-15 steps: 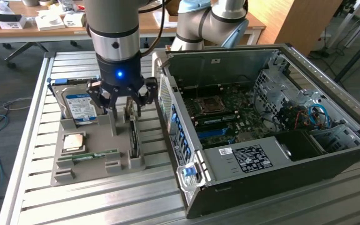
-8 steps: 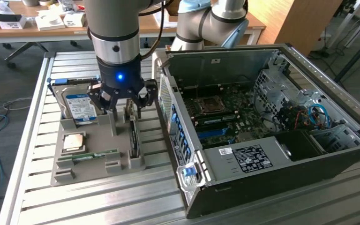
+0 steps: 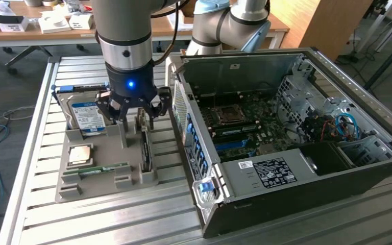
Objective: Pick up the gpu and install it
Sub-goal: 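Pick up the gpu and move the gpu toward the slot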
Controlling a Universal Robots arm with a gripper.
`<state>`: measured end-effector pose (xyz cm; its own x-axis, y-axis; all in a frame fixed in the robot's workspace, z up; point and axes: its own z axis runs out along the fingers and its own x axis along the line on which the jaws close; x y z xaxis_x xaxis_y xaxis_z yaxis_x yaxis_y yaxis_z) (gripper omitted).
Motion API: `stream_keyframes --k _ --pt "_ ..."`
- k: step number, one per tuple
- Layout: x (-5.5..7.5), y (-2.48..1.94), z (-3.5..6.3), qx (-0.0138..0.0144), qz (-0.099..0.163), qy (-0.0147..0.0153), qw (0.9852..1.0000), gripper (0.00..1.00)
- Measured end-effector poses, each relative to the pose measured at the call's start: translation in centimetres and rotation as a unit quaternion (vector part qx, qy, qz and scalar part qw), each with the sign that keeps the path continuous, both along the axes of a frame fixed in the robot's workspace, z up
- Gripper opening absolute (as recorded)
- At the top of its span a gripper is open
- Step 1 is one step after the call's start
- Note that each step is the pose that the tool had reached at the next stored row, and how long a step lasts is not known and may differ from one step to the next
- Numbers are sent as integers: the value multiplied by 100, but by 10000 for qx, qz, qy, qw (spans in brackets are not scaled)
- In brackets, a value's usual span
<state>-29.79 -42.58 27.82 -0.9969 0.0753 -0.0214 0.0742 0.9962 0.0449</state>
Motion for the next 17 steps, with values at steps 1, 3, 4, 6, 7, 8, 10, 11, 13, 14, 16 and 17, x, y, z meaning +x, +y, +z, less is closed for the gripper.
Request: stream_keyframes --k 1,3,4,6,7,8,10,11,13,14,16,17 --pt "0 0 0 0 0 0 10000 59" --pt "0 0 -1 0 0 0 10000 59" --pt "0 0 -7 1 0 -2 10000 59" --pt "0 0 -18 0 0 0 10000 59" --pt "0 0 -27 0 0 0 10000 59" --pt "0 0 -36 0 0 0 10000 59" --pt "0 0 -57 0 0 0 10000 59" --pt "0 0 -67 0 0 0 10000 59" --pt "0 0 -86 0 0 0 10000 59" --pt "0 0 -96 0 0 0 10000 59" --pt "0 0 -114 0 0 0 10000 59" --pt "0 0 -117 0 0 1 10000 59"
